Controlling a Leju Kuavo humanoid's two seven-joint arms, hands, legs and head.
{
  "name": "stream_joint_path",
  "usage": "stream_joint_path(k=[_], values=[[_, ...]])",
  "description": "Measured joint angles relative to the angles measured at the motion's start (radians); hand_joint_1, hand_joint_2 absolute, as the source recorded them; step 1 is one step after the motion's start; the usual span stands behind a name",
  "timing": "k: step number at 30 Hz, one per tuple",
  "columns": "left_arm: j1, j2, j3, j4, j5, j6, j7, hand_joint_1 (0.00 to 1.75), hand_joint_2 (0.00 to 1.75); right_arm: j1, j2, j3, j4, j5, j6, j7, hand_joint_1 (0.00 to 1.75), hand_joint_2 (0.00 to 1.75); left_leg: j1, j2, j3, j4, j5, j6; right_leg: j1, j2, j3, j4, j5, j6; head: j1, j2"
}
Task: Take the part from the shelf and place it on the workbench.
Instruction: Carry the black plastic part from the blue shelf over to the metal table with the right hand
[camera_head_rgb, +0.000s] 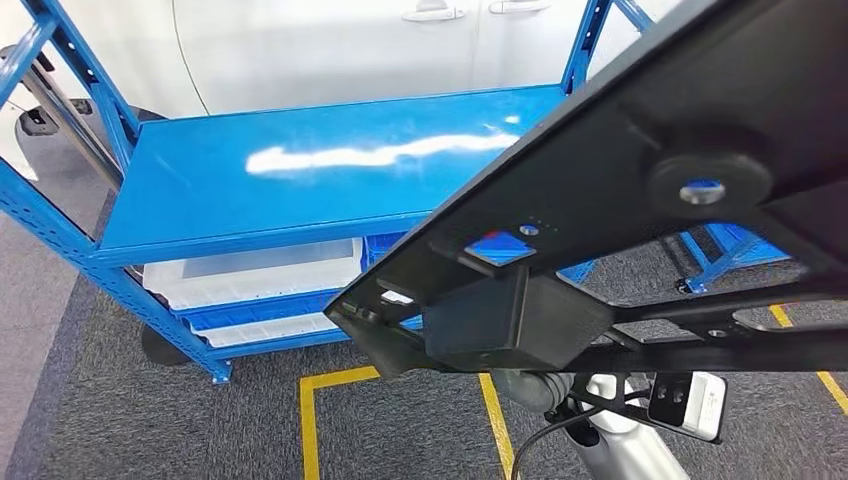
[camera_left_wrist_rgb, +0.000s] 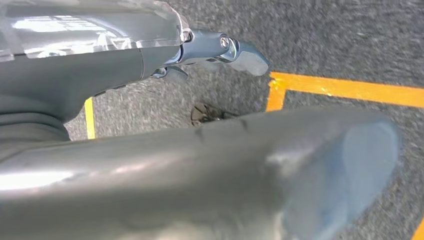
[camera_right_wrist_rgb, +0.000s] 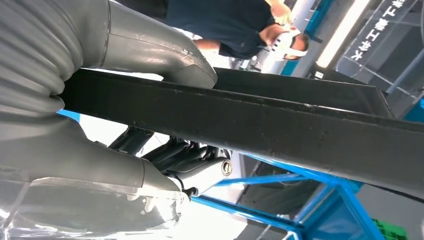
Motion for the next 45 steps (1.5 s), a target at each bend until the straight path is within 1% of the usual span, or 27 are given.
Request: stream_joint_path(k=[2, 4, 6, 7, 9, 10, 12, 14, 15, 16, 17, 19, 21, 22, 23, 25, 27, 29, 30, 31, 32, 34, 36, 38, 41, 43, 45], values=[[0.0, 0.0, 0.0, 0.0, 0.0, 0.0, -0.002, 0.0, 0.0, 0.02, 0.003, -0.016, -0.003, 0.02, 0.036, 0.0, 1.75, 1.75, -0.001, 0.0, -0.032, 0.006, 0.02, -0.003, -0.002, 0.0, 0.028, 0.031, 0.029, 0.003, 0.0, 0.0], [0.0, 0.0, -0.001, 0.0, -0.001, 0.0, -0.004, 0.0, 0.0, 0.032, 0.013, -0.039, -0.007, 0.038, 0.071, 0.0, 1.75, 1.75, -0.001, 0.0, -0.061, 0.015, 0.038, -0.01, -0.003, 0.0, 0.126, -0.077, 0.069, -0.001, 0.0, 0.0], [-0.001, 0.0, -0.002, 0.0, -0.002, 0.0, -0.006, 0.0, 0.0, 0.034, 0.028, -0.062, -0.014, 0.046, 0.089, 0.0, 1.75, 1.75, -0.003, 0.0, -0.078, 0.023, 0.053, -0.02, 0.001, 0.001, 0.225, -0.219, 0.054, -0.013, 0.0, 0.0], [-0.001, 0.0, -0.003, 0.0, -0.003, 0.0, -0.007, 0.0, 0.0, 0.034, 0.034, -0.071, -0.017, 0.048, 0.092, 0.0, 1.75, 1.75, -0.004, -0.001, -0.082, 0.023, 0.062, -0.025, 0.004, 0.001, 0.247, -0.257, 0.042, -0.02, 0.0, 0.0], [-0.001, 0.002, -0.003, 0.0, -0.005, 0.0, -0.008, 0.0, 0.0, 0.036, 0.042, -0.084, -0.019, 0.052, 0.093, 0.0, 1.75, 1.75, -0.003, -0.002, -0.087, 0.018, 0.079, -0.038, 0.007, 0.0, 0.241, -0.273, 0.051, -0.035, 0.0, 0.0], [0.0, 0.004, -0.003, 0.0, -0.007, 0.0, -0.008, 0.0, 0.0, 0.036, 0.046, -0.088, -0.019, 0.053, 0.092, 0.0, 1.75, 1.75, -0.001, -0.003, -0.094, 0.023, 0.07, -0.043, 0.005, -0.001, 0.232, -0.275, 0.062, -0.044, 0.0, 0.0], [0.002, 0.007, -0.004, 0.0, -0.01, -0.003, -0.011, 0.0, 0.0, 0.037, 0.051, -0.093, -0.02, 0.055, 0.089, 0.0, 1.75, 1.75, 0.001, -0.004, -0.118, 0.08, -0.003, -0.052, 0.0, -0.005, 0.207, -0.278, 0.088, -0.06, 0.0, 0.0], [0.002, 0.009, -0.004, 0.0, -0.009, -0.009, -0.017, 0.0, 0.0, 0.04, 0.054, -0.098, -0.02, 0.054, 0.088, 0.0, 1.75, 1.75, 0.003, -0.005, -0.146, 0.202, -0.105, -0.058, 0.003, -0.006, 0.178, -0.277, 0.112, -0.067, 0.0, 0.0], [0.002, 0.01, -0.004, 0.0, -0.007, -0.012, -0.02, 0.0, 0.0, 0.043, 0.054, -0.101, -0.02, 0.053, 0.09, 0.0, 1.75, 1.75, 0.003, -0.004, -0.153, 0.262, -0.132, -0.06, 0.004, -0.006, 0.161, -0.276, 0.124, -0.067, 0.0, 0.0], [0.001, 0.012, -0.004, 0.0, -0.004, -0.013, -0.022, 0.0, 0.0, 0.046, 0.055, -0.103, -0.02, 0.051, 0.093, 0.0, 1.75, 1.75, 0.003, -0.004, -0.147, 0.299, -0.132, -0.061, 0.005, -0.007, 0.145, -0.274, 0.136, -0.066, 0.0, 0.0], [0.0, 0.014, -0.004, 0.0, 0.001, -0.013, -0.024, 0.0, 0.0, 0.048, 0.056, -0.105, -0.02, 0.051, 0.099, 0.0, 1.75, 1.75, 0.003, -0.004, -0.126, 0.303, -0.111, -0.06, 0.006, -0.007, 0.128, -0.271, 0.148, -0.065, 0.0, 0.0], [-0.001, 0.019, -0.003, 0.0, 0.012, -0.011, -0.027, 0.0, 0.0, 0.049, 0.064, -0.108, -0.02, 0.049, 0.111, 0.0, 1.75, 1.75, 0.003, -0.005, -0.037, 0.215, -0.061, -0.054, 0.007, -0.006, 0.097, -0.263, 0.168, -0.061, 0.0, 0.0], [-0.005, 0.024, -0.001, 0.0, 0.02, -0.01, -0.03, 0.0, 0.0, 0.046, 0.073, -0.11, -0.02, 0.045, 0.116, 0.0, 1.75, 1.75, -0.002, -0.005, 0.067, 0.07, -0.071, -0.045, 0.009, -0.006, 0.078, -0.257, 0.186, -0.053, 0.0, 0.0], [-0.007, 0.026, 0.0, 0.0, 0.023, -0.01, -0.032, 0.0, 0.0, 0.043, 0.076, -0.11, -0.019, 0.043, 0.116, 0.0, 1.75, 1.75, -0.005, -0.005, 0.097, 0.02, -0.085, -0.04, 0.008, -0.007, 0.074, -0.257, 0.195, -0.047, 0.0, 0.0], [-0.008, 0.027, 0.002, 0.0, 0.025, -0.01, -0.034, 0.0, 0.0, 0.04, 0.079, -0.109, -0.018, 0.04, 0.115, 0.0, 1.75, 1.75, -0.009, -0.006, 0.107, -0.006, -0.093, -0.035, 0.007, -0.009, 0.072, -0.259, 0.205, -0.04, 0.0, 0.0], [-0.007, 0.028, 0.005, 0.0, 0.028, -0.011, -0.037, 0.0, 0.0, 0.034, 0.081, -0.108, -0.017, 0.033, 0.113, 0.0, 1.75, 1.75, -0.008, -0.004, 0.095, -0.015, -0.075, -0.023, 0.005, -0.009, 0.067, -0.261, 0.214, -0.028, 0.0, 0.0], [-0.005, 0.029, 0.009, 0.0, 0.031, -0.01, -0.033, 0.0, 0.0, 0.032, 0.081, -0.106, -0.014, 0.023, 0.109, 0.0, 1.75, 1.75, -0.003, -0.001, 0.074, -0.021, -0.051, -0.008, 0.004, -0.005, 0.047, -0.219, 0.158, -0.017, 0.0, 0.0], [-0.005, 0.029, 0.014, 0.0, 0.037, -0.006, -0.023, 0.0, 0.0, 0.031, 0.081, -0.104, -0.011, 0.013, 0.104, 0.0, 1.75, 1.75, -0.002, 0.001, 0.046, -0.021, -0.028, -0.002, -0.001, -0.003, 0.013, -0.101, 0.054, -0.007, 0.0, 0.0], [-0.004, 0.029, 0.017, 0.0, 0.039, -0.003, -0.016, 0.0, 0.0, 0.03, 0.081, -0.102, -0.01, 0.01, 0.1, 0.0, 1.75, 1.75, -0.002, 0.001, 0.031, -0.021, -0.016, -0.002, -0.002, -0.003, -0.002, -0.033, 0.024, -0.003, 0.0, 0.0], [-0.004, 0.029, 0.019, 0.0, 0.04, 0.0, -0.01, 0.0, 0.0, 0.031, 0.081, -0.101, -0.008, 0.007, 0.096, 0.0, 1.75, 1.75, -0.002, 0.002, 0.016, -0.02, -0.005, -0.003, -0.004, -0.003, -0.008, 0.017, 0.021, 0.0, 0.0, 0.0], [-0.003, 0.029, 0.019, 0.0, 0.039, 0.003, -0.005, 0.0, 0.0, 0.031, 0.08, -0.099, -0.007, 0.006, 0.091, 0.001, 1.75, 1.75, -0.002, 0.002, 0.002, -0.018, 0.006, -0.005, -0.005, -0.003, 0.0, 0.037, 0.041, 0.002, 0.0, 0.0], [-0.002, 0.029, 0.02, 0.0, 0.034, 0.009, 0.004, 0.0, 0.0, 0.03, 0.08, -0.096, -0.007, 0.004, 0.081, 0.002, 1.75, 1.75, -0.002, 0.002, -0.022, -0.013, 0.022, -0.01, -0.006, -0.003, 0.074, -0.034, 0.094, 0.0, 0.0, 0.0], [0.0, 0.029, 0.02, 0.0, 0.032, 0.015, 0.011, 0.0, 0.0, 0.028, 0.079, -0.094, -0.01, 0.001, 0.073, 0.002, 1.75, 1.75, -0.005, 0.001, -0.038, -0.002, 0.032, -0.018, -0.002, -0.003, 0.185, -0.186, 0.085, -0.011, 0.0, 0.0], [0.001, 0.029, 0.02, 0.0, 0.032, 0.021, 0.017, 0.0, 0.0, 0.028, 0.077, -0.093, -0.014, -0.004, 0.072, 0.001, 1.75, 1.75, -0.006, 0.001, -0.045, 0.006, 0.04, -0.03, 0.004, -0.003, 0.238, -0.27, 0.056, -0.026, 0.0, 0.0], [0.004, 0.029, 0.023, 0.0, 0.035, 0.03, 0.024, 0.0, 0.0, 0.029, 0.073, -0.093, -0.015, -0.011, 0.074, 0.0, 1.75, 1.75, -0.002, 0.001, -0.055, 0.021, 0.033, -0.048, 0.003, -0.004, 0.233, -0.282, 0.067, -0.051, 0.0, 0.0], [0.006, 0.028, 0.026, 0.0, 0.04, 0.033, 0.028, 0.0, 0.0, 0.028, 0.071, -0.094, -0.014, -0.023, 0.083, 0.0, 1.75, 1.75, 0.002, -0.001, -0.089, 0.106, -0.032, -0.058, 0.002, -0.006, 0.222, -0.285, 0.08, -0.066, 0.0, 0.0], [0.007, 0.027, 0.029, 0.0, 0.043, 0.034, 0.03, 0.0, 0.0, 0.026, 0.068, -0.096, -0.009, -0.037, 0.097, 0.0, 1.75, 1.75, 0.003, -0.001, -0.138, 0.243, -0.11, -0.066, 0.004, -0.004, 0.206, -0.282, 0.091, -0.07, 0.0, 0.0]])
